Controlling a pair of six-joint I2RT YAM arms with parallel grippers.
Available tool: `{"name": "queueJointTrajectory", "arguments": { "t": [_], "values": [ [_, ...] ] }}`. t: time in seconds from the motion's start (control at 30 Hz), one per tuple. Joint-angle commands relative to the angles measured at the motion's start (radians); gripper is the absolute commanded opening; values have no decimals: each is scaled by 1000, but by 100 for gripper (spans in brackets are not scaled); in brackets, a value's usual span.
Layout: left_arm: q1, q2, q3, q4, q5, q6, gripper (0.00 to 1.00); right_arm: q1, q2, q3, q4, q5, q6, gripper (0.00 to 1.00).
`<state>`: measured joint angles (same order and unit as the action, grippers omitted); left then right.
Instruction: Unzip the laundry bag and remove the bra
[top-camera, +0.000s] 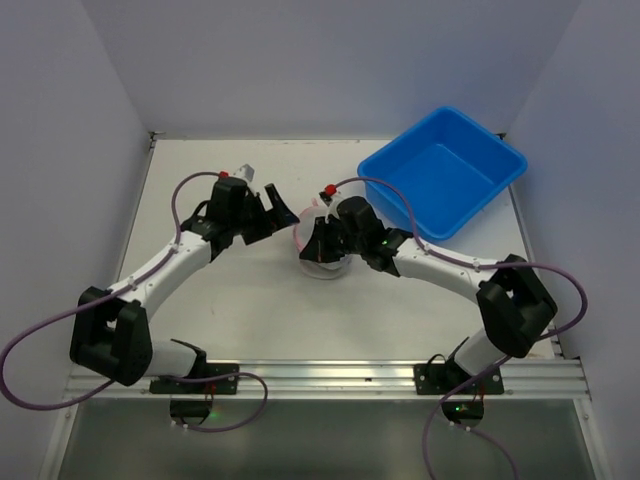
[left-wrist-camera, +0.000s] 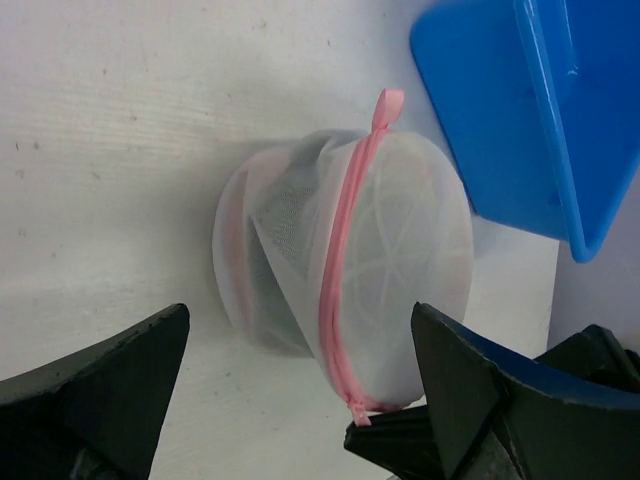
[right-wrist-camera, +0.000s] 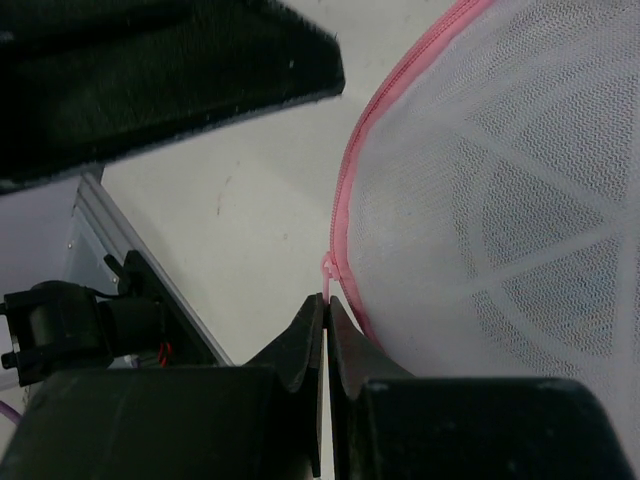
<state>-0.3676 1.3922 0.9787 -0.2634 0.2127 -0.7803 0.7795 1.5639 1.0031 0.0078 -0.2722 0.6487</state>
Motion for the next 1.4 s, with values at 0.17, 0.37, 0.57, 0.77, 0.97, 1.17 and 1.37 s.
{"name": "queueJointTrajectory", "arguments": {
  "t": [0.17,0.37,0.57,0.77,0.97,1.17,1.37],
  "values": [
    [-89,-19,-113,139,53,-149,70,32,16,54,28,11,-3,0],
    [-110,36,-110,136,51,-146,5,33,-50,-36,0,60,-17,0],
    [-64,-5,-110,23,36,-39,0,-11,-217,-230,-75,185,-78,0],
    [-19,-2,-72,-102,108,156,0,-190,-300,-328,-123,180,-98,0],
    [35,174,170,-208,177,312,5,-137,-252,-264,-53,53,-112,0],
    [47,258,315,-146,229,190,77,-14,-91,-72,-14,4,-38,0],
    [53,84,148,-139,93,124,100,44,16,55,35,-1,26,0]
  ]
}}
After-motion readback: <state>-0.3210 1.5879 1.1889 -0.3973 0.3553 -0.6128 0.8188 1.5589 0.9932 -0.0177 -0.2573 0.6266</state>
